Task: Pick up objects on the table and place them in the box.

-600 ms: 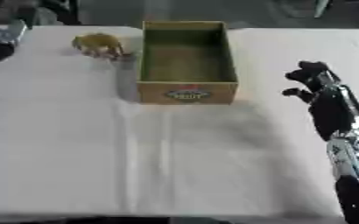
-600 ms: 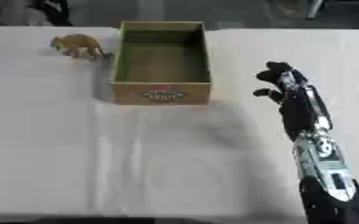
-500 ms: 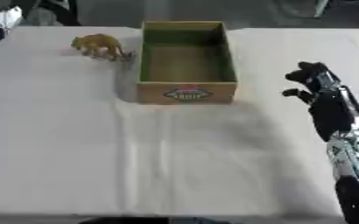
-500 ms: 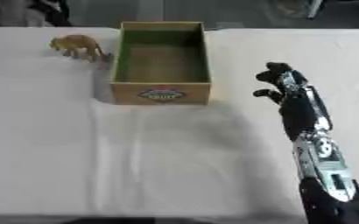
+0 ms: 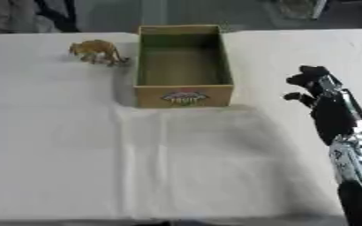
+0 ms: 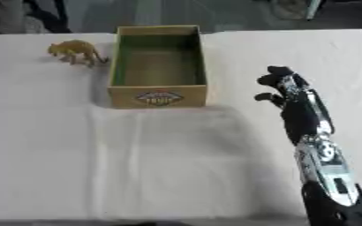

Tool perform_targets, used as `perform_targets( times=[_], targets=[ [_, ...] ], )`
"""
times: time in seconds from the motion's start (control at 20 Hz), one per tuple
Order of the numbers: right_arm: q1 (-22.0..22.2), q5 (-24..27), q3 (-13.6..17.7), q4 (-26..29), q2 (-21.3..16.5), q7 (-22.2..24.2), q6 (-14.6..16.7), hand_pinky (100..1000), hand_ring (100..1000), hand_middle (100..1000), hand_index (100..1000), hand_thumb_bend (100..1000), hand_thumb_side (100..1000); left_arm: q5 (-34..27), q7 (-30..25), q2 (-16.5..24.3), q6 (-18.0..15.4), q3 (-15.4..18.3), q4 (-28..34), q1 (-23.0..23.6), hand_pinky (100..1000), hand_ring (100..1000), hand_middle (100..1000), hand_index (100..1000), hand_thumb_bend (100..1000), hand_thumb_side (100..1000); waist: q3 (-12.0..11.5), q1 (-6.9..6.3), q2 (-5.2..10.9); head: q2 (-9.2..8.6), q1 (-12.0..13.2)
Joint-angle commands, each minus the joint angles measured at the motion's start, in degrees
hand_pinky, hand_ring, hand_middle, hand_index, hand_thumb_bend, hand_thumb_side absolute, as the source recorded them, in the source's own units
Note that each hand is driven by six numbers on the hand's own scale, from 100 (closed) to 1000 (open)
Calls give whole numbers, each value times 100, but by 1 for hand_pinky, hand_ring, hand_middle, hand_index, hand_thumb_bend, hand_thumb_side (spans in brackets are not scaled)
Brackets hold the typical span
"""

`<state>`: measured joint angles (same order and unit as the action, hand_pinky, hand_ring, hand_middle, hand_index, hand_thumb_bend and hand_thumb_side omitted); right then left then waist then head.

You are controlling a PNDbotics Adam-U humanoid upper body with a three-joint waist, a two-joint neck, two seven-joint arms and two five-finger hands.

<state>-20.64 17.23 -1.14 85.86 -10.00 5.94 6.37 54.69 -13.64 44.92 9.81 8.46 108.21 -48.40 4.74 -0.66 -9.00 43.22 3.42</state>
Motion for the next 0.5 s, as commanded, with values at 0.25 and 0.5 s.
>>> perform_targets(
  times=[0.25,0.5],
  targets=[
    [-22,-24,-22,42,-133,32,-1,571,771,606,750,100,614,753,-474,-67,-185,-332,-1758,-883,612,587,600,710,764,100,67,-14,146,15,53],
    [5,-30,-44,24,-138,50,-7,571,771,606,751,100,617,1302,-411,-342,-323,-562,-3373,-1443,604,580,592,706,767,100,126,-33,176,38,106]
  ],
)
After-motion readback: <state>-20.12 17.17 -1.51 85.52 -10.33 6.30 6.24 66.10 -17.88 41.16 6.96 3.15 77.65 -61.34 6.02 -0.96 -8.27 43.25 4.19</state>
